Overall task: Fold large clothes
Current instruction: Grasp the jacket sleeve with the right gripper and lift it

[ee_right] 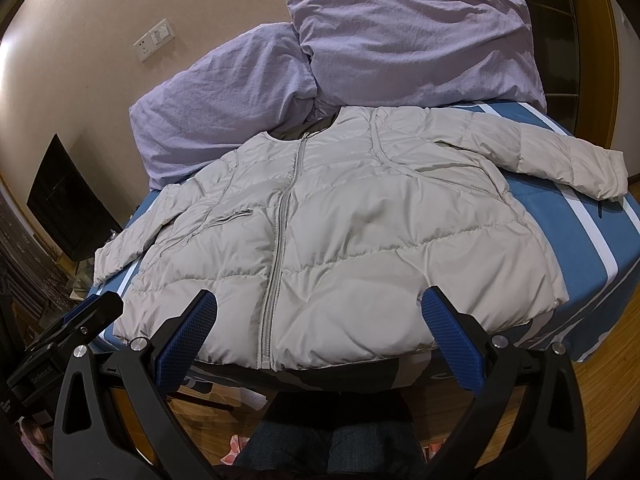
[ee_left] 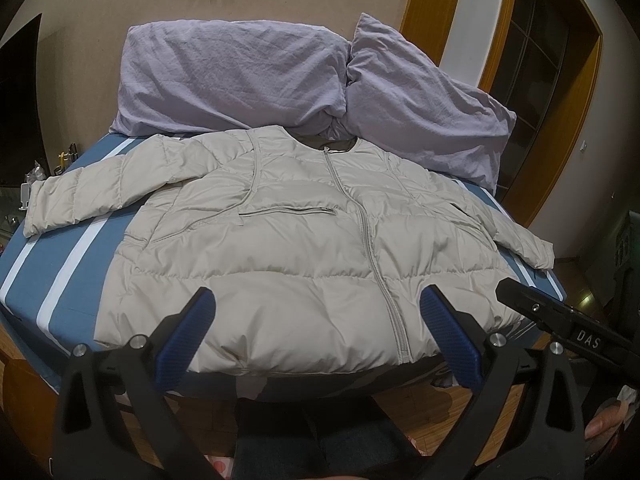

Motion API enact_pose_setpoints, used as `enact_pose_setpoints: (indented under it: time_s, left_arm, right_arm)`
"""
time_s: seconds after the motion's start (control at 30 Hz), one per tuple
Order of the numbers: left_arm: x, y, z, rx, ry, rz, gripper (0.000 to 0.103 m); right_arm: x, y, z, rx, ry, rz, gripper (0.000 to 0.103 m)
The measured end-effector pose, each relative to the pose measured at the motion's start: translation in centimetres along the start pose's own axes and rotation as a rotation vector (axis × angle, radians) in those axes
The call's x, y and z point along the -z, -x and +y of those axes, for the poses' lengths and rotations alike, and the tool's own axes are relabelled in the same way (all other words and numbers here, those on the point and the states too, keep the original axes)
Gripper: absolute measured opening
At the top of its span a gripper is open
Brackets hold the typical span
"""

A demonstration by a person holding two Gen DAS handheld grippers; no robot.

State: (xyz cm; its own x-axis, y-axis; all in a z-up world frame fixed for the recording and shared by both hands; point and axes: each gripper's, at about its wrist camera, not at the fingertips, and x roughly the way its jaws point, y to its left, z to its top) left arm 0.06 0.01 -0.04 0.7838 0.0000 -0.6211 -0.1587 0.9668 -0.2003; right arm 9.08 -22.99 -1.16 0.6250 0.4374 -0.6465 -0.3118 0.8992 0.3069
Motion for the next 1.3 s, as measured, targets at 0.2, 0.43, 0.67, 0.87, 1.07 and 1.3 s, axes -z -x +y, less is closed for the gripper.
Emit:
enact_pose_setpoints:
  time_s: [0.2, 0.43, 0.67, 0.87, 1.07, 1.3]
  left_arm:
    - [0.0, -0.1, 0.0, -0.002, 0.002, 0.005, 0.101]
    - [-0.4, -1.8, 0.5, -0.015, 0.004, 0.017, 0.101]
    - [-1.3, -4.2, 1.7, -0.064, -0.003, 0.033, 0.101]
    - [-3.4, -7.3, 3.2, -0.118, -0.008, 0.034, 0.101]
    - [-6.1, -11.4, 5.1, -0.222, -0.010, 0.054, 0.101]
    - [-7.2, -16.0, 7.2, -0.298, 0.003, 0.114, 0.101]
  right_arm:
    - [0.1, -0.3, -0.4, 0.005, -0.004, 0.001, 0.102]
    - [-0.7, -1.2, -1.4, 0.024, -0.017, 0.004, 0.102]
    - [-2.5, -2.1, -4.0, 0.088, -0.063, -0.010, 0.102]
    - [-5.1, -3.4, -8.9, 0.163, -0.152, -0.004, 0.102]
    - [-7.8, -4.1, -16.5, 0.304, -0.298, -0.007, 0.102]
    - [-10.3, -3.7, -25.7, 0.497, -0.467, -0.047, 0.102]
